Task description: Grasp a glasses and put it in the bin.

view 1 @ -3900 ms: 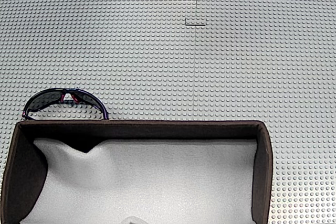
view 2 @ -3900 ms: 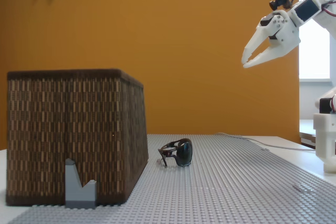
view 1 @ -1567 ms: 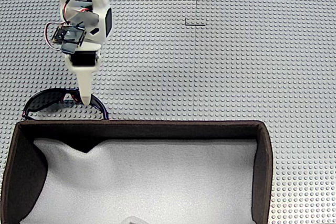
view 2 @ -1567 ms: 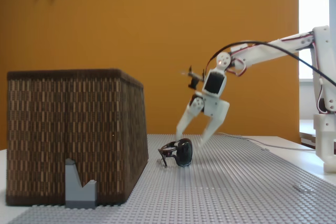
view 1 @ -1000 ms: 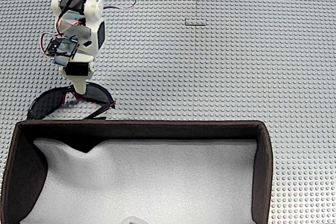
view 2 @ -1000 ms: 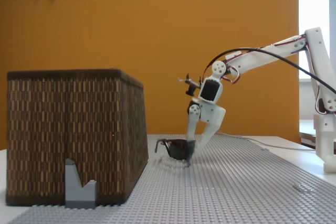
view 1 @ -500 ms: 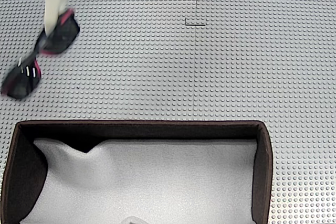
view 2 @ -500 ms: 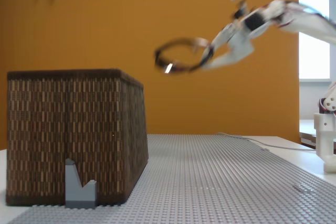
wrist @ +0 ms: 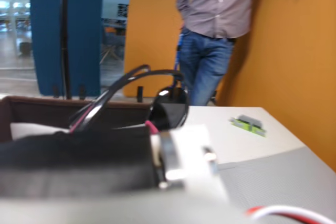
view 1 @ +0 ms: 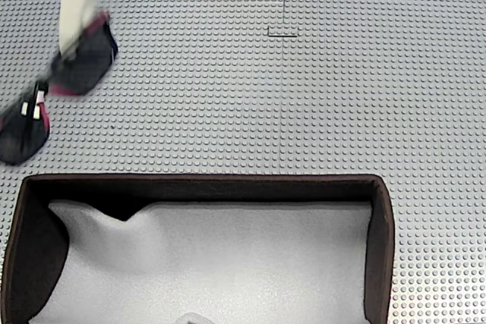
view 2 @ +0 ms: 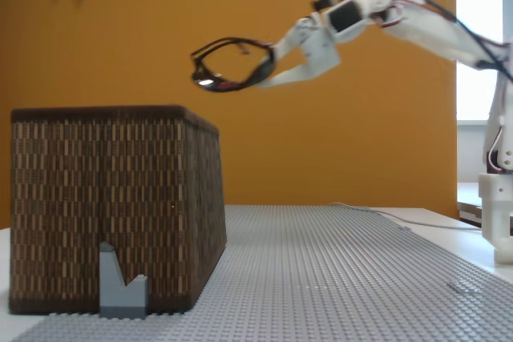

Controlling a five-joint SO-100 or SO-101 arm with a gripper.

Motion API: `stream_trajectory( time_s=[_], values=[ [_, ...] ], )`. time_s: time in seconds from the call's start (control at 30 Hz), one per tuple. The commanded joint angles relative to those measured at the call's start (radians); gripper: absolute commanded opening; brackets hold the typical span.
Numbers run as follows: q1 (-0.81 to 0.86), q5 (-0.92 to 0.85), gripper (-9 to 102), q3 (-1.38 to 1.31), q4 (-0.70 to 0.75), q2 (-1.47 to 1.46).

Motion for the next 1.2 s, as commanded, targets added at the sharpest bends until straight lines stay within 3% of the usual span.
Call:
stream_trajectory(
  time_s=[0.0, 0.27, 0.57, 0.7, 0.8, 1.17],
  values=[
    [-0.014, 0.038, -1, -0.176, 0.02, -0.132],
    [-0.063, 0.032, -1, -0.469, 0.06, -0.408],
    [-0.057, 0.034, 0, -0.974, 0.225, -0.761],
    [-0.054, 0.034, 16, -1.121, 0.276, -0.859],
    [-0.054, 0.023, 22, -1.226, 0.304, -0.917],
    [-0.051, 0.014, 24, -1.287, 0.433, -0.752]
  ],
)
